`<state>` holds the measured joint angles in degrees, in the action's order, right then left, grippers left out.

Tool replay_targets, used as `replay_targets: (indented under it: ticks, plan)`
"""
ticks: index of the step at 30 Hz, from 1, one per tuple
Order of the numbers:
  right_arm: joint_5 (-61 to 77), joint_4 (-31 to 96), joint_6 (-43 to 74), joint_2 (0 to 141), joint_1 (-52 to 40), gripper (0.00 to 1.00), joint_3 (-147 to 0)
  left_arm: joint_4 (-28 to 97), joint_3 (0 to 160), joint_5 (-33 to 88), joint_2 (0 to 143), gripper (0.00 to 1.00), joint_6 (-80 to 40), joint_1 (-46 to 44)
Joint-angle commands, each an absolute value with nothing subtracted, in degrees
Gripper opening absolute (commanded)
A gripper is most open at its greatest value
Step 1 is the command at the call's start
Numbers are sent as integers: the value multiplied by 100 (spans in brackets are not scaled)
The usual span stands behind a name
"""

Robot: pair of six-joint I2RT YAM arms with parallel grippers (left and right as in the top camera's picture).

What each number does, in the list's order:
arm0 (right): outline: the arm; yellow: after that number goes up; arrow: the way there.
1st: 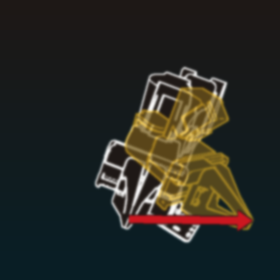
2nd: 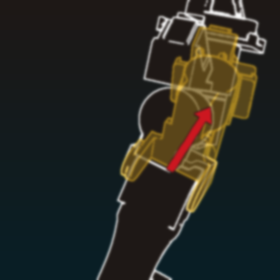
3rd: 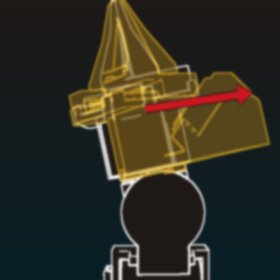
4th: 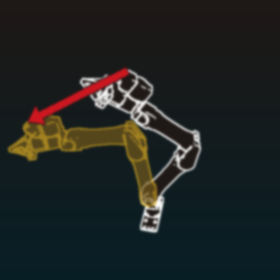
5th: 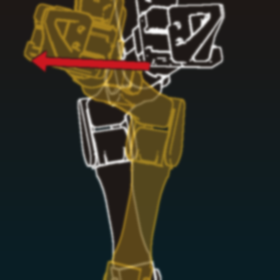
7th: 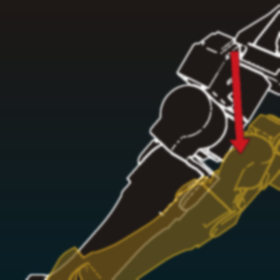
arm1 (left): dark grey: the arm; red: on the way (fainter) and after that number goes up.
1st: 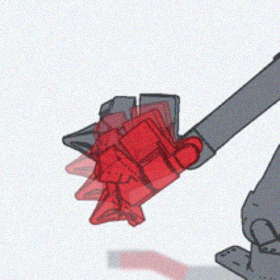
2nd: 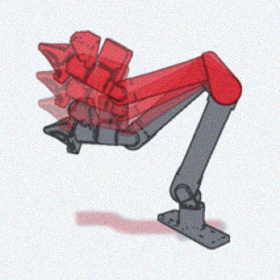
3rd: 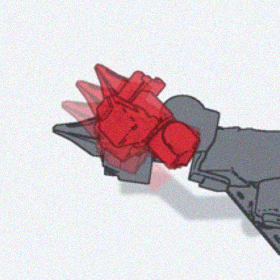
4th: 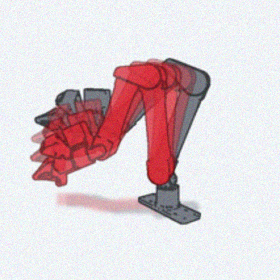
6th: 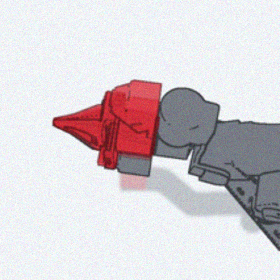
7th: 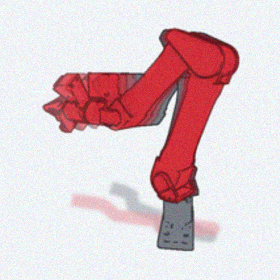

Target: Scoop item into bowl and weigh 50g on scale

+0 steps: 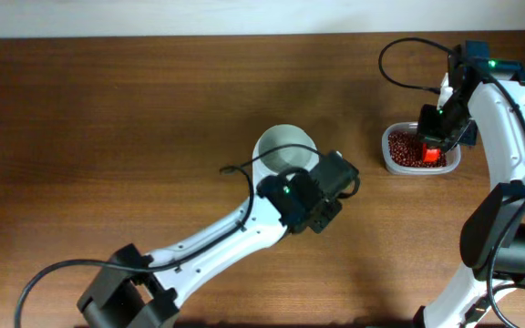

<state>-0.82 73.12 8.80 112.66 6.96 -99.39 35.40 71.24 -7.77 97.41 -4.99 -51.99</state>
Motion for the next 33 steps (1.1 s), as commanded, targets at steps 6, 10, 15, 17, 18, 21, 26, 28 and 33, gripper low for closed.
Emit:
replay_targets:
  ticks: [6, 10, 15, 17, 18, 21, 26, 28, 33]
  plan:
    - [-71, 7301, 836, 11227, 681, 9, -9920, 3210, 6351, -937, 9717, 0, 681, -4923]
    - [-71, 7299, 836, 11227, 681, 9, -9920, 2775, 6252, -878, 10092, 0, 958, -4694]
    - [-71, 7299, 838, 11227, 681, 9, -9920, 2620, 6252, -808, 10346, 0, 1068, -4692]
    - [-71, 7299, 838, 11227, 681, 9, -9920, 2615, 6252, -814, 10392, 0, 1149, -4696]
    - [-71, 7297, 838, 11227, 681, 9, -9920, 2602, 6252, -812, 10462, 0, 1170, -4689]
    - [-71, 7299, 838, 11227, 681, 9, -9920, 2574, 6254, -805, 10586, 0, 1214, -4711]
    - [-69, 7299, 838, 11227, 681, 9, -9920, 2681, 6294, -775, 10589, 0, 1212, -4735]
    - [-71, 7297, 838, 11227, 681, 9, -9920, 2661, 6294, -775, 10630, 0, 1210, -4733]
    - [-69, 7223, 838, 11227, 681, 9, -9920, 2598, 6294, -862, 10779, 0, 1208, -4735]
